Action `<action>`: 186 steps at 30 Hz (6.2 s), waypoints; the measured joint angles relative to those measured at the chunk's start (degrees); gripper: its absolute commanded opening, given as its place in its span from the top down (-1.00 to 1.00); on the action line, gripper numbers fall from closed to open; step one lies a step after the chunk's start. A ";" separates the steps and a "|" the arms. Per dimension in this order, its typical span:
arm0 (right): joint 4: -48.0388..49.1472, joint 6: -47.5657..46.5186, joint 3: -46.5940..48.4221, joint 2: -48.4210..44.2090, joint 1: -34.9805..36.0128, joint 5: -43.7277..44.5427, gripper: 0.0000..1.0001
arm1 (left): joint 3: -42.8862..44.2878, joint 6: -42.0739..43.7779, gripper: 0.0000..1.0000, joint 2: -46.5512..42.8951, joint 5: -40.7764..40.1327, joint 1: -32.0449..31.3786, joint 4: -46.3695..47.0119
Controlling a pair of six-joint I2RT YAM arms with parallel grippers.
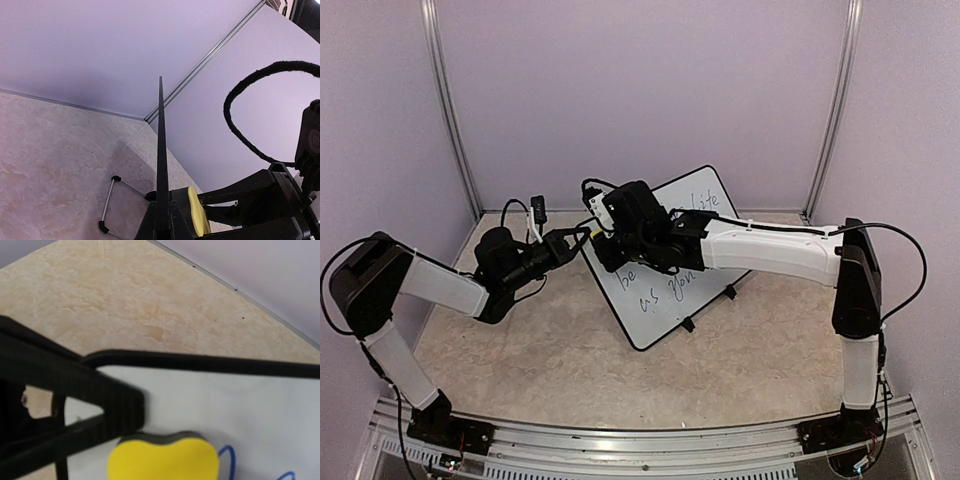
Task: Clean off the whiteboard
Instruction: Erase the whiteboard at the center of the board.
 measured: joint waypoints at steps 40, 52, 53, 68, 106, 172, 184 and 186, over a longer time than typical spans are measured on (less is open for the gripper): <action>2.12 -2.67 -5.70 -1.38 2.89 6.47 0.70 | -0.87 0.00 1.00 -0.76 -0.22 0.09 -0.17; 7.15 -4.48 -8.31 -2.14 1.70 5.68 0.71 | -1.07 -0.11 1.00 -0.98 0.04 0.11 -0.17; 7.61 -4.28 -9.70 -2.80 1.68 5.44 0.71 | -1.07 -0.11 1.00 -0.98 0.04 0.11 -0.17; 8.11 -4.33 -16.98 -6.43 1.38 4.79 0.72 | -1.07 -0.07 1.00 -1.07 0.20 0.11 -0.15; 7.78 -8.74 -5.05 -1.11 -0.98 3.41 0.72 | -1.62 -0.28 1.00 -1.18 -0.02 0.15 0.17; 8.11 -8.74 -9.57 -3.76 -6.10 -0.22 0.72 | -2.27 -1.07 1.00 -1.70 -0.28 0.46 -0.02; 11.15 -7.89 -16.72 -6.71 -6.56 -1.90 0.75 | -2.29 -1.20 1.00 -1.70 -0.11 0.44 -0.02; 11.26 -7.41 -18.99 -7.82 -6.54 -2.36 0.74 | -2.29 -1.20 1.00 -1.70 -0.04 0.44 -0.02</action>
